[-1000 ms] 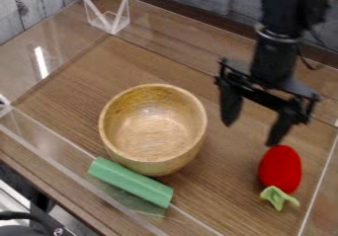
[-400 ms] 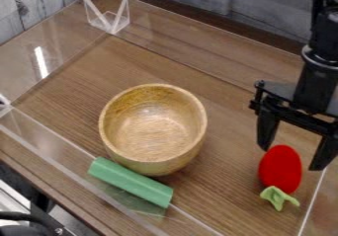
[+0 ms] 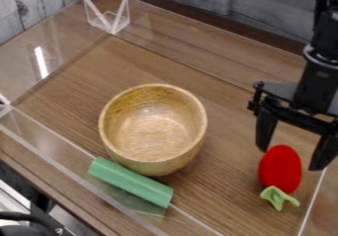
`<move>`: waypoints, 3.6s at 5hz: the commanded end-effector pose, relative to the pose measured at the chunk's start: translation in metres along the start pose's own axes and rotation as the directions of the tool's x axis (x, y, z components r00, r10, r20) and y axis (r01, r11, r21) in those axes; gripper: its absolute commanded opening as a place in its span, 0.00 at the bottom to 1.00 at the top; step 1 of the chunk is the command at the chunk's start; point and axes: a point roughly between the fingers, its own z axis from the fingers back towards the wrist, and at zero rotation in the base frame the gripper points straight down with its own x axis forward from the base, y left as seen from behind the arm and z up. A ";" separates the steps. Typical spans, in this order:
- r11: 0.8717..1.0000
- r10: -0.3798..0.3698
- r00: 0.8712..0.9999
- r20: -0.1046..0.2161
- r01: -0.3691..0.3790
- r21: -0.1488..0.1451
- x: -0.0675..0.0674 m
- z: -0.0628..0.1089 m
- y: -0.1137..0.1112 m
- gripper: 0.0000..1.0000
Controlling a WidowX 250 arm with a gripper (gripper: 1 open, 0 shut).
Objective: Move the red fruit to the left
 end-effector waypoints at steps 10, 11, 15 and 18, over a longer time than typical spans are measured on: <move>0.998 -0.006 0.987 0.162 0.016 -0.058 0.000 -0.014 0.013 1.00; 0.998 0.029 0.986 0.166 -0.019 -0.065 -0.006 -0.017 0.006 0.00; 0.932 0.335 0.902 0.272 -0.275 -0.236 -0.001 0.060 0.044 0.00; 0.894 0.434 0.870 0.234 -0.386 -0.226 -0.024 0.040 0.000 0.00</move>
